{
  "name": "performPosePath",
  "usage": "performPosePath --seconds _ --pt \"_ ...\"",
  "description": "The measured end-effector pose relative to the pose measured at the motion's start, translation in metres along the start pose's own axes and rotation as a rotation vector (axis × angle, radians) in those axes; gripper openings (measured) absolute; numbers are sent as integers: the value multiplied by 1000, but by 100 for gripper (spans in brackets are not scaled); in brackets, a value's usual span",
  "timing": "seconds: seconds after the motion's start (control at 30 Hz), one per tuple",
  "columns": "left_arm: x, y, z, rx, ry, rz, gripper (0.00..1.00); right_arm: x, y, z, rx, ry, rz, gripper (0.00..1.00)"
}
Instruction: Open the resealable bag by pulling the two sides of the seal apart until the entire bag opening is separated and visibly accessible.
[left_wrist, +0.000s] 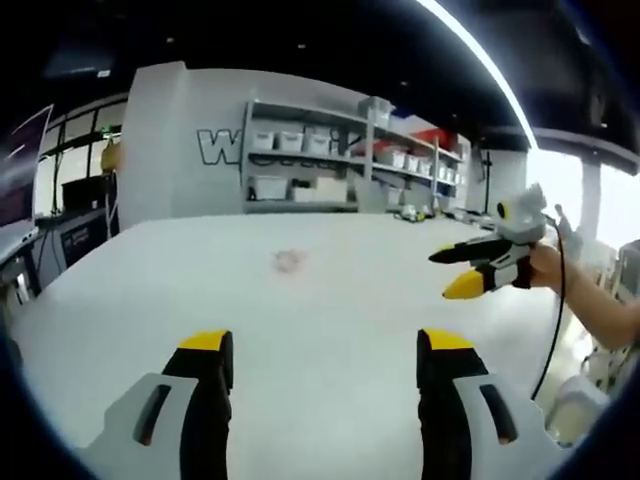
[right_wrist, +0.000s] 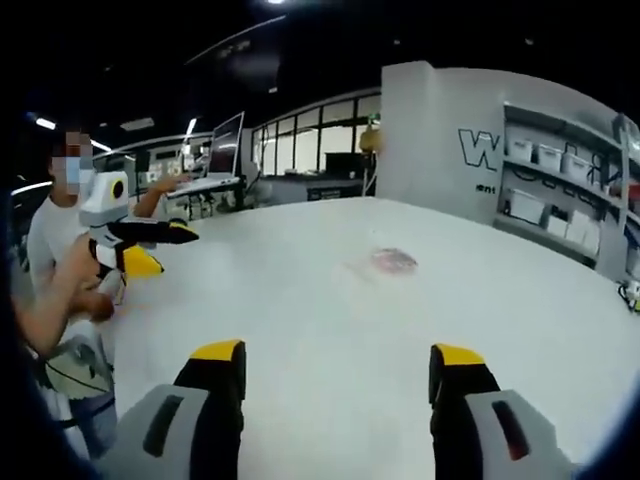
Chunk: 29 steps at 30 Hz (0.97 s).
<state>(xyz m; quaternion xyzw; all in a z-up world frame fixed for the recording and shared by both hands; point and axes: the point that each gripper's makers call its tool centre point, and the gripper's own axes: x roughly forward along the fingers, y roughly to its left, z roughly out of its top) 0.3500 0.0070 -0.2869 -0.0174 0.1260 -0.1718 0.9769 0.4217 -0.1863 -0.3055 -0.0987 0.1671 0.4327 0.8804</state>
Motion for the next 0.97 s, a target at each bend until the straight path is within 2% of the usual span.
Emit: performPosePath --seconds 0.37,0.5,0.67,0.97 --pt "-4 10 -3 -17 -3 19 76 -11 -3 -8 17 7 -40 90" --pt "-4 15 -4 -23 -2 25 78 -15 -2 -9 16 4 -57 99" --pt "-5 22 -4 -26 1 38 80 -20 1 -12 11 23 -55 99" --pt "-8 33 -7 -32 -1 81 92 -28 5 -21 22 26 -65 100"
